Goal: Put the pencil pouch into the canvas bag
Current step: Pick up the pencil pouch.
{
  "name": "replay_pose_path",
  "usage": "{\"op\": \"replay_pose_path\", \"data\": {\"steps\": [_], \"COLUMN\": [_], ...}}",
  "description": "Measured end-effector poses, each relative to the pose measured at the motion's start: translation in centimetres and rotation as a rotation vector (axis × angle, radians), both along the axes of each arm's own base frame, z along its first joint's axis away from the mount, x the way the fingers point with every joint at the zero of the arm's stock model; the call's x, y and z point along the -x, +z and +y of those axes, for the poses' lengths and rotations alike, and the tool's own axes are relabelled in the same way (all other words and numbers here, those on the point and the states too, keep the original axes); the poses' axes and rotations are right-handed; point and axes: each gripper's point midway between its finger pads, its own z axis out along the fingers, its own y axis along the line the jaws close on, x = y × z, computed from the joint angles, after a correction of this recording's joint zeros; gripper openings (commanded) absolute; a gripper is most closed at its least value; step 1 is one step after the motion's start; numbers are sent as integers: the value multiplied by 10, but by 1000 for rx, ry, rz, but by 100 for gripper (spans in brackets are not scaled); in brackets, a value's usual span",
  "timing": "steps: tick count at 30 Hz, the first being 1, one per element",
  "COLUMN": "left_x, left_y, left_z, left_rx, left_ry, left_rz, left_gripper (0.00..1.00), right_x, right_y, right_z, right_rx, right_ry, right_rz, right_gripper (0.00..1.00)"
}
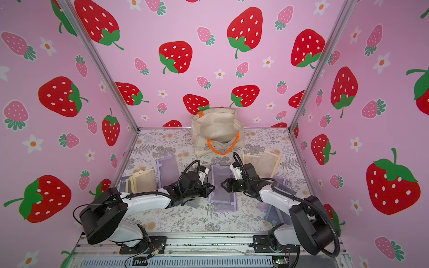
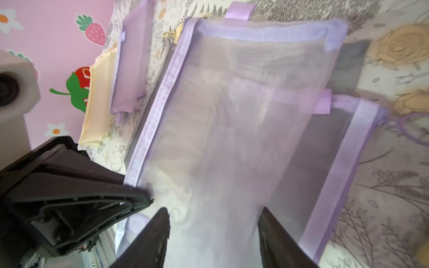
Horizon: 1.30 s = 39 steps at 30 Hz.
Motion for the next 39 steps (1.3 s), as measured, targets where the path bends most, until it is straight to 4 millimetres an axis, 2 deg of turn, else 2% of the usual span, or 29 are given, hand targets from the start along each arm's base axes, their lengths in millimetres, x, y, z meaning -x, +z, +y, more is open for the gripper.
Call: {"op": "replay_pose_path", "data": {"steps": [4,9,13,16,22,27,29,32,36,39], "left_x": [10,24,28,30,33,36,38,39,39,39], "left_y": [27,61,89,99,116,138,142,144,142,142], "left_z": [3,11,15,17,15,12,12,11,11,11], "left_rx": [1,-20,-28,-30,17,90,112,128,133,137], "left_ry": [-79,-187,-235,-247,-259,-268,-272,-273,-269,-263], "left_rz": [-91,-227,-330,-372,-419,-470,-476,-478,-472,-469], "left_gripper": [0,0,0,0,0,0,0,0,0,0], "right_x": [3,0,3,8,13,15,15,18,22,25], "right_y": [42,82,88,91,120,129,128,129,139,146], "right_z": [-10,-25,-27,-26,-17,-8,-5,0,6,9], "right_rx": [-61,-138,-166,-186,-290,-334,-338,-350,-373,-385], "right_ry": [-21,-66,-60,-45,5,54,68,93,133,159], "right_rz": [-82,-138,-121,-109,-162,-181,-174,-174,-208,-231], "right_gripper": [79,85,86,86,73,70,64,42,18,5]}}
